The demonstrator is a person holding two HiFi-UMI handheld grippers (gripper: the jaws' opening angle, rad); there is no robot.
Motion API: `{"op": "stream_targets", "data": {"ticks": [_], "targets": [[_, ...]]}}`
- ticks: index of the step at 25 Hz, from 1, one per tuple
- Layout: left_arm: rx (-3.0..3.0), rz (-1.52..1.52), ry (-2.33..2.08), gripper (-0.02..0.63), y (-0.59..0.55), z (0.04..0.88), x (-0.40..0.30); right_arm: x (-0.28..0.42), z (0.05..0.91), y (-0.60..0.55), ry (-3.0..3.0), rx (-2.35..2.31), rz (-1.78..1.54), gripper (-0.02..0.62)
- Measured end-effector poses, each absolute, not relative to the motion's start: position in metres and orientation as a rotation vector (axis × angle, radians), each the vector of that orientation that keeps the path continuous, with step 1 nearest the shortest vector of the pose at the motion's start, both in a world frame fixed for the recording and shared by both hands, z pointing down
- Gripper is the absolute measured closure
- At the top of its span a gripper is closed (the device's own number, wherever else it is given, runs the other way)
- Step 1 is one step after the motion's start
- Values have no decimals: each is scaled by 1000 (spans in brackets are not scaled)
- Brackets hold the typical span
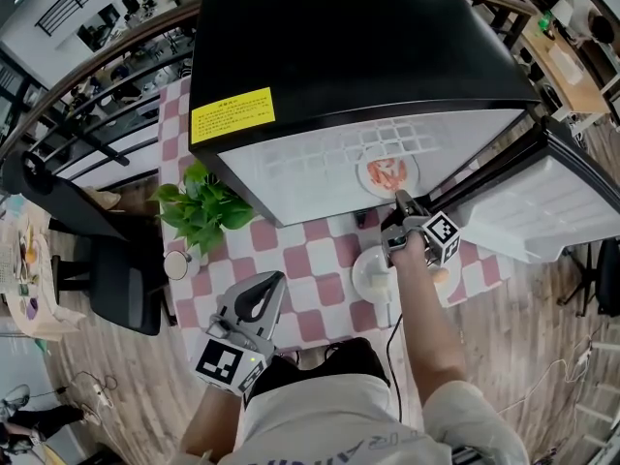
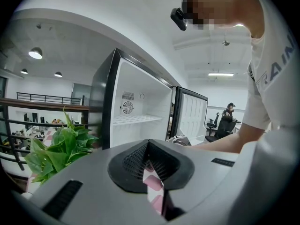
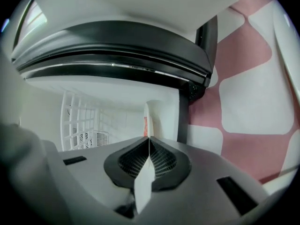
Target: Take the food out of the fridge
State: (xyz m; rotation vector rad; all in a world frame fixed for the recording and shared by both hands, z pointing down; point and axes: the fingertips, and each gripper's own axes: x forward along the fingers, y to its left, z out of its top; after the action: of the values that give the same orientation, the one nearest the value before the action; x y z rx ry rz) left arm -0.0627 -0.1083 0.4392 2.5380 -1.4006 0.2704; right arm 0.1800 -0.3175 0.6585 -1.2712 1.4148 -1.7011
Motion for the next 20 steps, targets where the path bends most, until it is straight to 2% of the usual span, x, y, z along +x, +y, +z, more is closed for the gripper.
{"op": "stream_targets", "data": {"ticks": [10, 20], "targets": [[2552, 237, -1387, 600, -91, 432, -74, 186, 629, -284, 1446, -1228, -1644, 569], [2592, 217, -1350, 600, -62, 423, -92, 143, 597, -214, 1509, -1125, -1690, 569]]}}
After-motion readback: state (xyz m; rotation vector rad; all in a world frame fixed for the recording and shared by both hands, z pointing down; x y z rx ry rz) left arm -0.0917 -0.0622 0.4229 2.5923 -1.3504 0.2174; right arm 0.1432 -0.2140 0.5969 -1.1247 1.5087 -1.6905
